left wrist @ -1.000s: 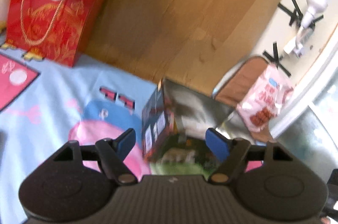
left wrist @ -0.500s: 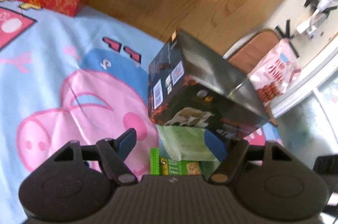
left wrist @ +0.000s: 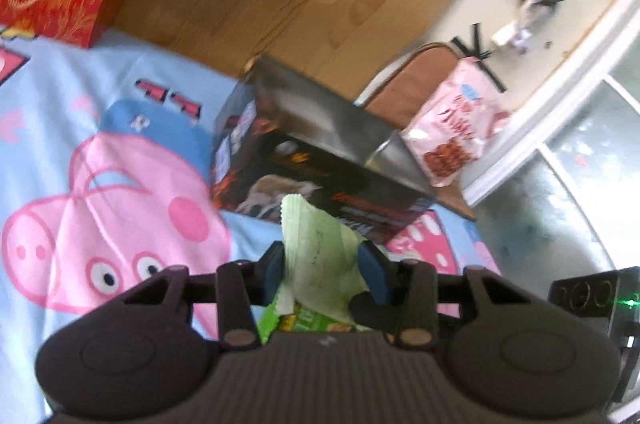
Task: Organize snacks
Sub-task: 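Lower the light green pack into the black box and release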
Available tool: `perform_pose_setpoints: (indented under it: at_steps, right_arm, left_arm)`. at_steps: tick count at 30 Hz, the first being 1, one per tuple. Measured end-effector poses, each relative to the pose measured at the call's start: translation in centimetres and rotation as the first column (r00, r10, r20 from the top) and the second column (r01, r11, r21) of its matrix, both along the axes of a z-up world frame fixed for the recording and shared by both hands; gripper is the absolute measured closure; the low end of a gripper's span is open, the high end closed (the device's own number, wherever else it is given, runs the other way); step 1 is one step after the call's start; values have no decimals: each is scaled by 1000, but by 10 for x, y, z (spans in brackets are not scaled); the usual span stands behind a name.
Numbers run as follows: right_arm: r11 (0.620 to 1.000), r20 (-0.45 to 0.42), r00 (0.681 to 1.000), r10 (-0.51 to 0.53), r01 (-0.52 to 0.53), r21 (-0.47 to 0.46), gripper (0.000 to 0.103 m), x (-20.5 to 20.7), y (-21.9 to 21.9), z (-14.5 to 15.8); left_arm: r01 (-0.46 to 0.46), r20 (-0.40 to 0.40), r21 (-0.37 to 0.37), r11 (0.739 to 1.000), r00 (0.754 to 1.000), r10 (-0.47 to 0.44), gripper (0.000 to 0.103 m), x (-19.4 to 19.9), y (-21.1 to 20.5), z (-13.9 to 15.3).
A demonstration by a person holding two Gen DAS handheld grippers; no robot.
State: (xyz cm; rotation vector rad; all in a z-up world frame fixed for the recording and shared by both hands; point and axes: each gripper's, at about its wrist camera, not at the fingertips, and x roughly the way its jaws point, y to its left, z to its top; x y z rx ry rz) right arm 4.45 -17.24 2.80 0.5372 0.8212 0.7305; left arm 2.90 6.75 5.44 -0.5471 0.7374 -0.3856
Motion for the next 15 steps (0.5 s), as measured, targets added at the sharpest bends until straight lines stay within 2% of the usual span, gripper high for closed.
perform_pose_setpoints:
  at_steps: [4, 8, 11, 15]
  right_arm:
    - [1000, 67, 998, -10, 11, -14, 78, -13, -7, 17]
    - [998, 140, 989, -57, 58, -4, 78, -19, -16, 30]
    - [996, 184, 979, -90, 93, -7, 78, -6, -22, 37]
    - [989, 228, 964, -138, 145, -17, 78, 21, -28, 45]
  left_arm:
    - [14, 41, -24, 1000, 999, -13, 62, -3, -7, 17]
    - [36, 100, -7, 999, 994, -35, 60, 6, -25, 39]
    - [53, 156, 12, 999, 986, -54, 59, 26, -38, 53]
    - [49, 175, 22, 999, 983, -52, 56, 66, -47, 56]
